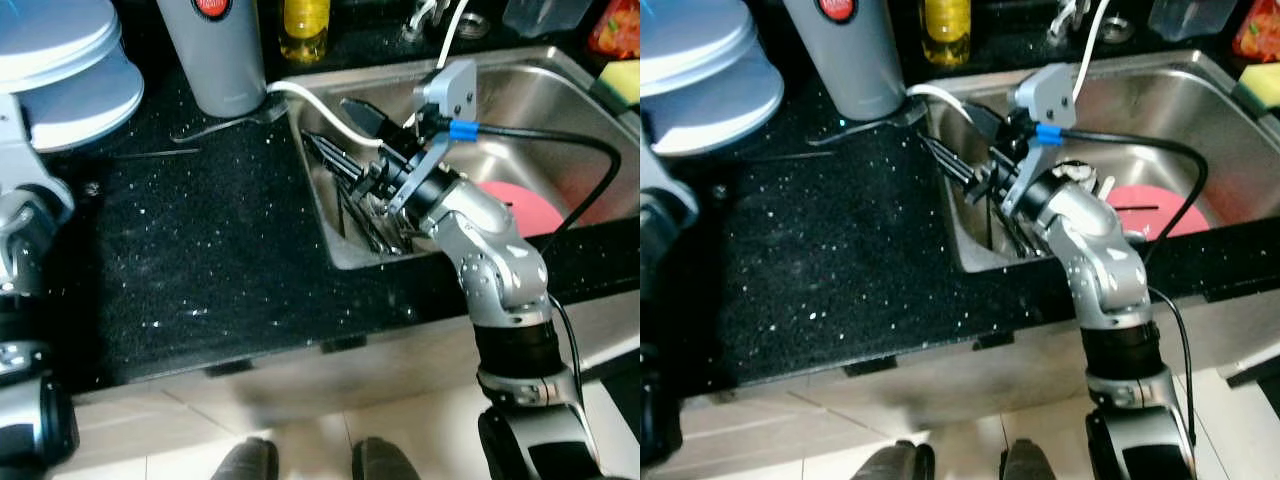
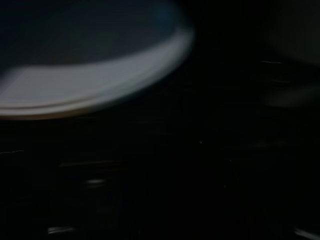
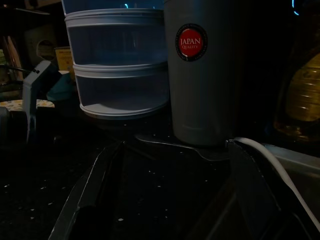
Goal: Kitchen organization
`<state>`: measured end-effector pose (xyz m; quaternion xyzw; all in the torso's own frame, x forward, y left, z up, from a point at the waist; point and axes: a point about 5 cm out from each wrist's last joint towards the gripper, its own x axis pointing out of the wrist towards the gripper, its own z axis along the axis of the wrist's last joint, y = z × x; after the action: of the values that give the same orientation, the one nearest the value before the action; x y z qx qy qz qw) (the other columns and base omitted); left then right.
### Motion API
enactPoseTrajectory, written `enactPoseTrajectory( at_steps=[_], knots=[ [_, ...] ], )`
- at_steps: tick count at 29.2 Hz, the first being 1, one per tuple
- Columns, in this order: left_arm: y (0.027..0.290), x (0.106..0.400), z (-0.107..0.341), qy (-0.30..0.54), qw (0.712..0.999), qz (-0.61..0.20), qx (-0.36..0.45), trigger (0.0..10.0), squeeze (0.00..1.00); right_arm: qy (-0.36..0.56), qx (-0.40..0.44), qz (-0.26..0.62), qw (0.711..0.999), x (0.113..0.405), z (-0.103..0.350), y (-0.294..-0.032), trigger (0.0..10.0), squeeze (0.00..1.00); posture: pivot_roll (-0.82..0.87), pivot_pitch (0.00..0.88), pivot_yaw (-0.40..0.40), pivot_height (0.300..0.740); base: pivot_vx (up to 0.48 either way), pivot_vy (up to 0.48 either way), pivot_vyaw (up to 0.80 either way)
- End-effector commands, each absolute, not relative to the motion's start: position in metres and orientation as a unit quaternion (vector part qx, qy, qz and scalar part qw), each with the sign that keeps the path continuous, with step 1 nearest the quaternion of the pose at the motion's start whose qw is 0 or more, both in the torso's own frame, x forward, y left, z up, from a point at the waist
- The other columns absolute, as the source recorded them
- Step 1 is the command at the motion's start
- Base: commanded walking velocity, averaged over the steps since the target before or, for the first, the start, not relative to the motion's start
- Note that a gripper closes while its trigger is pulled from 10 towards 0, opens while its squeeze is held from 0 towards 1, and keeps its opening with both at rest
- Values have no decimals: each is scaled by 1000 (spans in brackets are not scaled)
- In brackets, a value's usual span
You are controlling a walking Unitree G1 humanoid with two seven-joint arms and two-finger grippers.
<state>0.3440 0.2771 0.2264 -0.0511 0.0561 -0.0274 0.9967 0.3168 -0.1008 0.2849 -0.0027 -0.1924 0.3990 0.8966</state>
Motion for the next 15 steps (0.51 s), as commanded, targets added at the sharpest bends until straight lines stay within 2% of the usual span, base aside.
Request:
enactPoseTrajectory(
  at_steps=[1, 2, 4, 5, 9, 11, 13, 15],
  knots=[
    [262, 342, 195, 127, 987, -67, -76, 10000, 0, -196, 0, 401, 895, 317, 286, -100, 10000, 0, -18, 145, 44, 740, 0, 0, 0],
    [262, 342, 195, 127, 987, -67, -76, 10000, 0, -196, 0, 401, 895, 317, 286, -100, 10000, 0, -18, 145, 44, 740, 0, 0, 0],
    [240, 340, 195, 126, 981, -122, -78, 10000, 0, -197, 0, 402, 894, 317, 286, -100, 10000, 0, -17, 144, 45, 740, 0, 0, 0],
    [240, 340, 195, 126, 981, -122, -78, 10000, 0, -197, 0, 402, 894, 317, 286, -100, 10000, 0, -17, 144, 45, 740, 0, 0, 0],
    [180, 335, 201, 114, 962, -228, -100, 10000, 0, -198, 1, 401, 894, 318, 286, -100, 10000, 0, -18, 143, 44, 740, 0, 0, 0],
    [171, 333, 202, 110, 958, -245, -103, 10000, 0, -198, 1, 401, 894, 318, 286, -100, 10000, 0, -18, 143, 44, 740, 0, 0, 0],
    [147, 331, 212, 89, 947, -285, -117, 10000, 0, -199, 1, 402, 894, 318, 287, -99, 10000, 0, -23, 142, 46, 740, 0, 0, 0],
    [136, 333, 221, 68, 945, -295, -125, 10000, 0, -200, 1, 403, 893, 317, 287, -98, 10000, 0, -25, 140, 48, 740, 0, 0, 0]
  ],
)
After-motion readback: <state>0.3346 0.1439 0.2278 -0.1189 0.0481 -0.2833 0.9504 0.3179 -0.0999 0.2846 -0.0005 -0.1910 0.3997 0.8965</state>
